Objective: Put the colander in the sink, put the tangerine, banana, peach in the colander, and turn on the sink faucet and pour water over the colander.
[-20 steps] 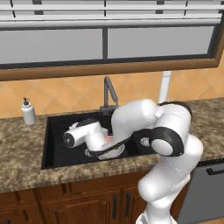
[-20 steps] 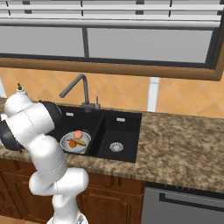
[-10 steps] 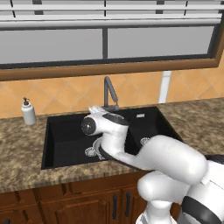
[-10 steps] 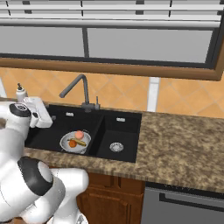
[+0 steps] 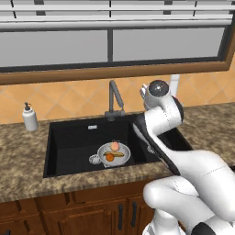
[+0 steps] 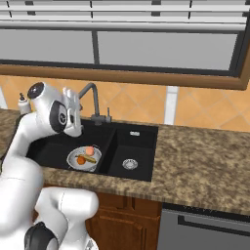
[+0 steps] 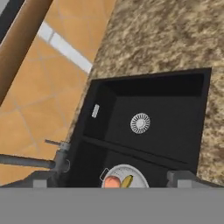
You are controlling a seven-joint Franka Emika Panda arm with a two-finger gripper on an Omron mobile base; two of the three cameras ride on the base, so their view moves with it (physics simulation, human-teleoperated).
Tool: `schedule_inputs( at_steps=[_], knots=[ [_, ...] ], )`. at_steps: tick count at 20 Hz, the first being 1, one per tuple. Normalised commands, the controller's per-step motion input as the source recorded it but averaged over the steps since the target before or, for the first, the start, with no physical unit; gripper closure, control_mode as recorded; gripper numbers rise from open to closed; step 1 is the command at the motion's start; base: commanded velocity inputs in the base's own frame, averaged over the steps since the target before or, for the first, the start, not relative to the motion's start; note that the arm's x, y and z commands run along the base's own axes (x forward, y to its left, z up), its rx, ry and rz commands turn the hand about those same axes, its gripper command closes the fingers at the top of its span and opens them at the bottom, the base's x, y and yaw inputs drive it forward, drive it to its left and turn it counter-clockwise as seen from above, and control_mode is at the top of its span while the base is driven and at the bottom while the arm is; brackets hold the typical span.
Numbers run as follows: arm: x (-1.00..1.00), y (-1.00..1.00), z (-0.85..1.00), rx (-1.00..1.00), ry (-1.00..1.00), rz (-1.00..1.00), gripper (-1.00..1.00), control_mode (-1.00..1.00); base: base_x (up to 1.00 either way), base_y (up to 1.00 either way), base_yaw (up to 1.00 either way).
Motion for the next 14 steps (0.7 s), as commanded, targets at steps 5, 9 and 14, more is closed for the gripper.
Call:
schedule_inputs(
  at_steps=[5,9,14],
  knots=[
    [0.02,-0.88,0.03,0.57,0.14,-0.33,-1.0,-1.0,0.0,0.0,0.0],
    [0.01,-0.82,-0.06,0.72,0.13,-0.18,-1.0,-1.0,0.0,0.0,0.0],
    [0.15,-0.53,-0.21,0.74,0.12,-0.05,-1.0,-1.0,0.0,0.0,0.0]
  ],
)
